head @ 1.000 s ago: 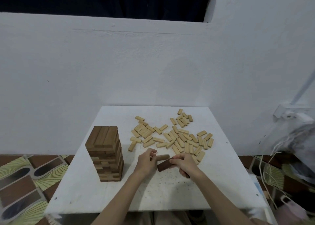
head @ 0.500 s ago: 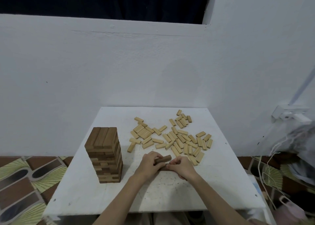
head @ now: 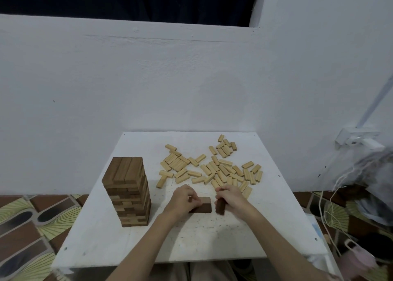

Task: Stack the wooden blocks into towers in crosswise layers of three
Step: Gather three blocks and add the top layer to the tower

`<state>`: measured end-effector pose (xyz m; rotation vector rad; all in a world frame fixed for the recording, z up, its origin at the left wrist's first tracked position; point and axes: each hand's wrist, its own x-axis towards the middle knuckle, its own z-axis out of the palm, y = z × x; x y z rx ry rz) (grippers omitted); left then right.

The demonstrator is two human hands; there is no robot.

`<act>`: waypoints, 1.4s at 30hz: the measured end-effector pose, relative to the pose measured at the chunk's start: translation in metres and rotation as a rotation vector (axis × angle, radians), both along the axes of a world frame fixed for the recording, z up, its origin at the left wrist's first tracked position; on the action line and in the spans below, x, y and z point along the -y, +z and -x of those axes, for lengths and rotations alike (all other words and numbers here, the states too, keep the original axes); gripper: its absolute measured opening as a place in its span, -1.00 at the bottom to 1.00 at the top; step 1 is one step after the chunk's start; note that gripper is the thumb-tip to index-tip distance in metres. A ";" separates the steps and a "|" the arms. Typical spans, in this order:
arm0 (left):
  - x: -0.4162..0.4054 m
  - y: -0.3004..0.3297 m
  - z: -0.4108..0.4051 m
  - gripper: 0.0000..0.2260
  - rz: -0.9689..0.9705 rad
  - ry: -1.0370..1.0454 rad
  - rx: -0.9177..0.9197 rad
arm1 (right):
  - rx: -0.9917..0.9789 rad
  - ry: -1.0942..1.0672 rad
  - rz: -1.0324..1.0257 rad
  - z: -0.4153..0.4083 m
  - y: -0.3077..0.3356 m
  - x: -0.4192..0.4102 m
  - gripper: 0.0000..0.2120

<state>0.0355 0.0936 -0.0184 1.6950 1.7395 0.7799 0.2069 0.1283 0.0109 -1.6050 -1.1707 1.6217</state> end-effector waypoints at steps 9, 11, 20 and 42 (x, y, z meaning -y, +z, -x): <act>0.004 -0.004 0.001 -0.74 0.016 -0.018 0.004 | 0.165 0.089 -0.078 -0.010 -0.009 0.010 -0.75; 0.003 -0.006 -0.001 -0.77 0.012 -0.014 0.010 | 0.196 0.096 -0.056 -0.010 -0.012 0.012 -0.77; 0.007 -0.003 0.001 -0.36 0.191 -0.058 0.020 | 0.276 0.116 -0.089 -0.001 -0.018 0.015 -0.62; 0.006 0.004 0.003 -0.23 0.201 0.008 0.029 | 0.306 0.186 -0.167 0.006 -0.018 0.007 -0.47</act>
